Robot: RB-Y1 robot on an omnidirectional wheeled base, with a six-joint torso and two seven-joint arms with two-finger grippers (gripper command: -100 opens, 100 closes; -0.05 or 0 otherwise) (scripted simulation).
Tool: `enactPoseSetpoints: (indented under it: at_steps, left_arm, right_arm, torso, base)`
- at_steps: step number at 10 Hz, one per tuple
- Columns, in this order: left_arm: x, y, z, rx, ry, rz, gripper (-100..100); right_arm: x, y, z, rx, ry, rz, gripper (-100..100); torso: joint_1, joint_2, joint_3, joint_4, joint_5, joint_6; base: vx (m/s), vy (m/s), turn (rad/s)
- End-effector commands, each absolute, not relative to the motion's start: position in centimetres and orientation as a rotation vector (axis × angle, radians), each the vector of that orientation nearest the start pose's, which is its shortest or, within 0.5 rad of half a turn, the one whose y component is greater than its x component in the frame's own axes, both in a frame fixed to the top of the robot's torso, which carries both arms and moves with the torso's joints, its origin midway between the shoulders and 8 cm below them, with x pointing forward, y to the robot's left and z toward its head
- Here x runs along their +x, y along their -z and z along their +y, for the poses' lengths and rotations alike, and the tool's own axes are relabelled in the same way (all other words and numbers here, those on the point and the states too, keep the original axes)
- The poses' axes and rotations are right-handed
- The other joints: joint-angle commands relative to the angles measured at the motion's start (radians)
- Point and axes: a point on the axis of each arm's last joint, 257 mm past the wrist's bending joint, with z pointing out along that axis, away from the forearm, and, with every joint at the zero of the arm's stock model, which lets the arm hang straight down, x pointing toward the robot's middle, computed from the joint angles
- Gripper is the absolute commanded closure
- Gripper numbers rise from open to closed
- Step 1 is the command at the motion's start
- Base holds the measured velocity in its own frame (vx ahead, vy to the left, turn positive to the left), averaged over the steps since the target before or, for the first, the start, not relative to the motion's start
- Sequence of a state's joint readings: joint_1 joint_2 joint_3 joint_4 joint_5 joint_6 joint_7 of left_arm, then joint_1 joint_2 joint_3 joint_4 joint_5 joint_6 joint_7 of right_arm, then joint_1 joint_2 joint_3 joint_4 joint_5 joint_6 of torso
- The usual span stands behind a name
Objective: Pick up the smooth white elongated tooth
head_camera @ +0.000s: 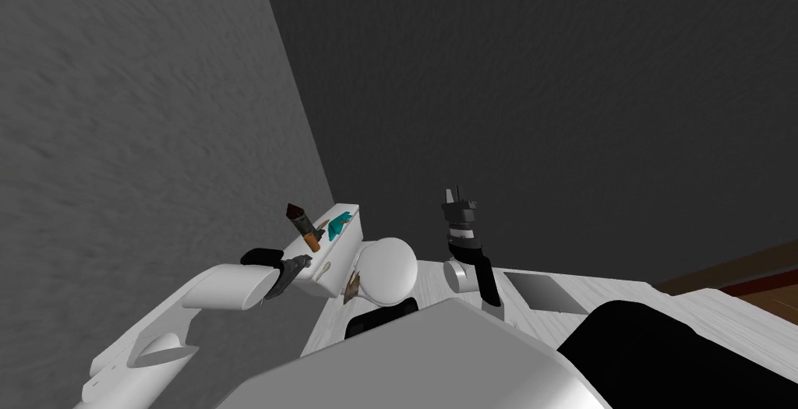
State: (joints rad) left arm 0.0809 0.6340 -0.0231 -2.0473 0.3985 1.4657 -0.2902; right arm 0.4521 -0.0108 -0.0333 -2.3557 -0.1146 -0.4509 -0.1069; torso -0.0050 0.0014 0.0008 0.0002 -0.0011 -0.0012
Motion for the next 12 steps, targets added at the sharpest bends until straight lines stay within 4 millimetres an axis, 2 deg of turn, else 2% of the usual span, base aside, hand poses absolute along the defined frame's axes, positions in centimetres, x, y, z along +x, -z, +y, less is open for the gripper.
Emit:
enactPoseSetpoints:
  at_steps: [1, 3, 8, 12]
  left_arm:
    - [37.0, 32.2, 37.7, -1.281, 0.104, 2.346, -100]
    - [37.0, 32.2, 37.7, -1.224, 0.089, 2.375, -100]
    - [37.0, 32.2, 37.7, -1.224, 0.089, 2.375, -100]
    - [37.4, 34.4, 38.4, -1.245, 0.083, 2.363, -100]
  right_arm:
    - [33.5, -6.5, -29.3, 0.692, -1.481, 0.473, 0]
    - [33.5, -6.5, -29.3, 0.691, -1.481, 0.473, 0]
    - [33.5, -6.5, -29.3, 0.692, -1.481, 0.473, 0]
    - [33.5, -6.5, -29.3, 0.691, -1.481, 0.473, 0]
  torso:
    - [0.0, 0.0, 0.0, 0.0, 0.0, 0.0]
    - [0.004, -0.001, -0.001, 0.0, 0.001, 0.001]
    - [0.004, -0.001, -0.001, 0.0, 0.001, 0.0]
    - [0.006, -0.002, -0.001, 0.0, 0.001, 0.001]
  base:
    - [-0.005, -0.026, 0.074]
    - [0.0, 0.001, -0.002]
    - [0.0, 0.001, -0.002]
    - [0.003, 0.011, -0.045]
